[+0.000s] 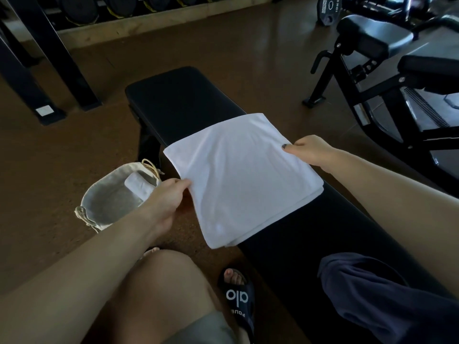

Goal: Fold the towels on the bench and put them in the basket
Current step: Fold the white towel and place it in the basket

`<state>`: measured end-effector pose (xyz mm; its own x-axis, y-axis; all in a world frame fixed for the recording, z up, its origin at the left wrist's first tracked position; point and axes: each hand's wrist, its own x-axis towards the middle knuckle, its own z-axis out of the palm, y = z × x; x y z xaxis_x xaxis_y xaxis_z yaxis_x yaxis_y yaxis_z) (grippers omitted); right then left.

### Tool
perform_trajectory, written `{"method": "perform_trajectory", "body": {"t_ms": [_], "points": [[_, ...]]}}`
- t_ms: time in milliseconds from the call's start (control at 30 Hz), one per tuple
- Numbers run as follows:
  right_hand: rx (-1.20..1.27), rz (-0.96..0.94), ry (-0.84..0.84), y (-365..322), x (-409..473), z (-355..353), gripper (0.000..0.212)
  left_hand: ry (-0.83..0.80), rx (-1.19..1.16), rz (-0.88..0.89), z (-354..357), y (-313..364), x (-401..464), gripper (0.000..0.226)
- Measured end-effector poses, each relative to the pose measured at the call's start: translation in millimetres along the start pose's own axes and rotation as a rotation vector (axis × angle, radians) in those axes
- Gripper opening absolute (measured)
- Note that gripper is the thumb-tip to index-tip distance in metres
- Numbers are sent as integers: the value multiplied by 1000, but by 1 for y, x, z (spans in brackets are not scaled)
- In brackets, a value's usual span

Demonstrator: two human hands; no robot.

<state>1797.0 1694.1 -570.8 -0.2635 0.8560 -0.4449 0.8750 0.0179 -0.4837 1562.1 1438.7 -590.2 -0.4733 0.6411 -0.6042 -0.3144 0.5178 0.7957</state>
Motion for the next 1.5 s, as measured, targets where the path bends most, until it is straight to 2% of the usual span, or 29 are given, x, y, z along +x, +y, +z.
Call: {"method": "perform_trajectory", "body": {"t_ms": [100,167,267,367,467,600,733,900,1133,1367,1500], "points": [[70,-31,75,8,-11,-5,50,38,-109,6,1,4,-7,19],[78,-23,88,12,-21,-6,42,-20,-115,-8,5,2,-14,21],[68,0,26,20,-32,-5,40,-136,-63,-27,8,-4,-25,17],[17,-15,-8,28,-43,-4,36,-175,2,-51,10,-11,-29,11],[62,-11,-17,34,-50,-5,23,-187,65,-61,10,-13,-27,18],[312,64,28,40,-55,-9,15,-177,13,-69,6,-12,-28,26],[203,63,-12,57,-60,-9,14,-262,76,-140,6,-13,-29,35],[187,47,-8,66,-65,-11,16,-342,211,-224,7,-14,-35,31],[120,37,83,70,-71,-6,10,-235,237,-242,26,-33,-34,36],[121,40,111,70,-74,0,11,-105,62,-256,43,-50,-49,20],[159,87,106,63,-75,0,15,-77,-82,-274,47,-59,-52,25]]}}
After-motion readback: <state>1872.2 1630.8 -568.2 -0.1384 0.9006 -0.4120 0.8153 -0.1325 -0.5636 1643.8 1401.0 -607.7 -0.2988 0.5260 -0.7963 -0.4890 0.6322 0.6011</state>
